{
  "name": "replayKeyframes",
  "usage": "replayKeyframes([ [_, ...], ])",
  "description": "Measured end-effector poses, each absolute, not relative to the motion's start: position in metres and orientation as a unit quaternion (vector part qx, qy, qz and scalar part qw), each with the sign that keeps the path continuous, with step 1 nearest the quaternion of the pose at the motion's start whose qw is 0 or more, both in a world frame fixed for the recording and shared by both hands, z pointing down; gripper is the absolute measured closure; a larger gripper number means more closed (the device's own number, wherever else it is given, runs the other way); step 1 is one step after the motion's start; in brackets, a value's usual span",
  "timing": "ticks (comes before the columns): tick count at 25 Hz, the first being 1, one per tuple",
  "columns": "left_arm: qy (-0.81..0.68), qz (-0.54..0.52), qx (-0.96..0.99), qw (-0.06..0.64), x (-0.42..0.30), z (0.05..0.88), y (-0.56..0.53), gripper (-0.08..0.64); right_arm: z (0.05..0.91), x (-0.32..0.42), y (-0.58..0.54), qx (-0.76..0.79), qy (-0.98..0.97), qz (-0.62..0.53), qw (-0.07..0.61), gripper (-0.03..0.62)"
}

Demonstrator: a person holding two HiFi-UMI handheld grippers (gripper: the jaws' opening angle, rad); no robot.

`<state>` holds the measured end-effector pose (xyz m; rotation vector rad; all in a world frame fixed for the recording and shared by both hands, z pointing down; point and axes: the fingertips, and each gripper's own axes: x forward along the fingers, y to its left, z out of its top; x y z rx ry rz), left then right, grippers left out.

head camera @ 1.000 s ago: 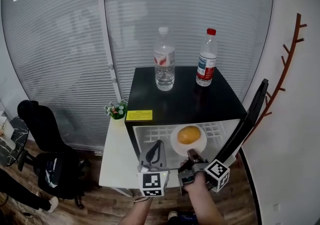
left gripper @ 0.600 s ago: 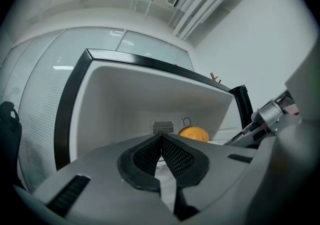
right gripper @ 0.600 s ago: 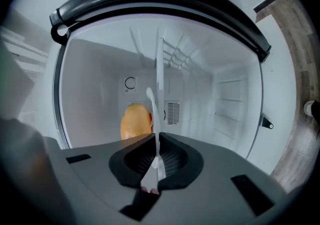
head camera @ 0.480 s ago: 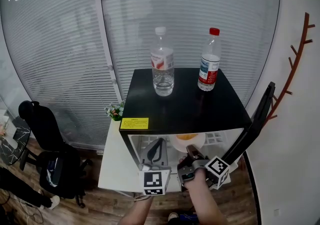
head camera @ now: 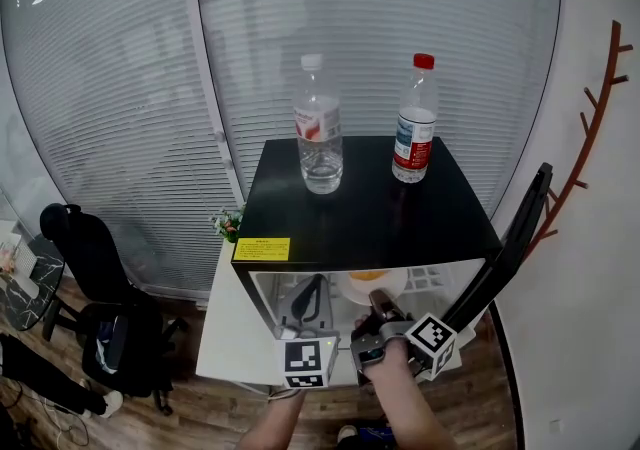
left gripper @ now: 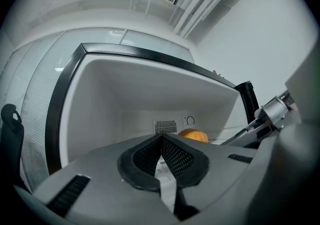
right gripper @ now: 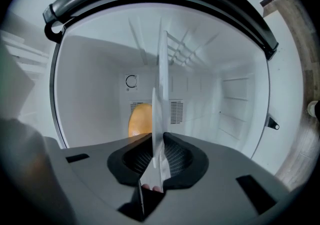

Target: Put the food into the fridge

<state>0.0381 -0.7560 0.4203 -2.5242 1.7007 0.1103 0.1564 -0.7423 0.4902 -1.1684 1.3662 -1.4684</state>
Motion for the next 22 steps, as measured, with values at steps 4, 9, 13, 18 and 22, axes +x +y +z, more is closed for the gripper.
replayKeyframes([
  [4, 0.558, 0.035, -0.828, 0.048, 0.039, 0.421, -0.752, 0.533, 0.486, 0.157, -0.74, -0.454, 0.551, -0.569, 0.408, 0.498],
  [9, 0.557, 0.037, -0.828, 0.046, 0.039, 0.42, -0.743, 0.533, 0.481, 0.162, -0.728, -0.457, 0.565, -0.549, 0.412, 0.439],
  [13, 0.555, 0.041, -0.83, 0.046, 0.038, 0.418, -0.736, 0.534, 0.481, 0.173, -0.712, -0.479, 0.576, -0.526, 0.403, 0.431],
  [18, 0.551, 0.039, -0.833, 0.038, 0.039, 0.421, -0.724, 0.533, 0.47, 0.188, -0.694, -0.523, 0.612, -0.464, 0.369, 0.433],
  [22, 0.55, 0.033, -0.834, 0.032, 0.037, 0.423, -0.715, 0.534, 0.443, 0.195, -0.683, -0.571, 0.679, -0.348, 0.304, 0.433],
])
